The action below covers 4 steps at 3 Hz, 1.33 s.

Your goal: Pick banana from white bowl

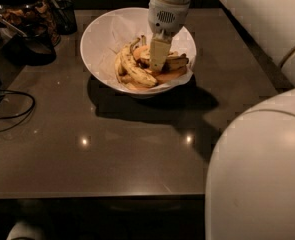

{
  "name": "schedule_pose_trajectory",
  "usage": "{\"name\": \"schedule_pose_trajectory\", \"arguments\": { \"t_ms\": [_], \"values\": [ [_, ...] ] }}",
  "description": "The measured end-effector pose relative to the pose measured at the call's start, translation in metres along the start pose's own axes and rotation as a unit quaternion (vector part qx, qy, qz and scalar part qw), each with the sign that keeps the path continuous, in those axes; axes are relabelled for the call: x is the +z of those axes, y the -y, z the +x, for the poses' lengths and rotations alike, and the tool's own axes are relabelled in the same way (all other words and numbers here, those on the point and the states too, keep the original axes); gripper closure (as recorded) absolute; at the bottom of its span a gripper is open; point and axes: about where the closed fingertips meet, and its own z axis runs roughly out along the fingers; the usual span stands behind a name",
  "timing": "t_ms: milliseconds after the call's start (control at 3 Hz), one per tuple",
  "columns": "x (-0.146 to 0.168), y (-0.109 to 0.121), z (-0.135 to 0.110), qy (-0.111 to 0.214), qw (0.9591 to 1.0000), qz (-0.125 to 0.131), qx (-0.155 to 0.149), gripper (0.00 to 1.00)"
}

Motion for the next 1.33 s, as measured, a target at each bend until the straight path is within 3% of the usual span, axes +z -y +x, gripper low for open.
{"name": "schedule_pose_trajectory", "arguments": {
  "t_ms": [333, 667, 1333],
  "values": [
    [0.0001, 0.0000, 0.0001, 0.000, 1.0000, 0.000, 0.000, 0.93],
    [0.0001, 0.0000, 0.0001, 0.000, 1.0000, 0.000, 0.000, 1.00],
    [0.0000, 0.0064, -0.0084, 0.017, 0.9997, 0.015, -0.008, 1.00]
  ]
}}
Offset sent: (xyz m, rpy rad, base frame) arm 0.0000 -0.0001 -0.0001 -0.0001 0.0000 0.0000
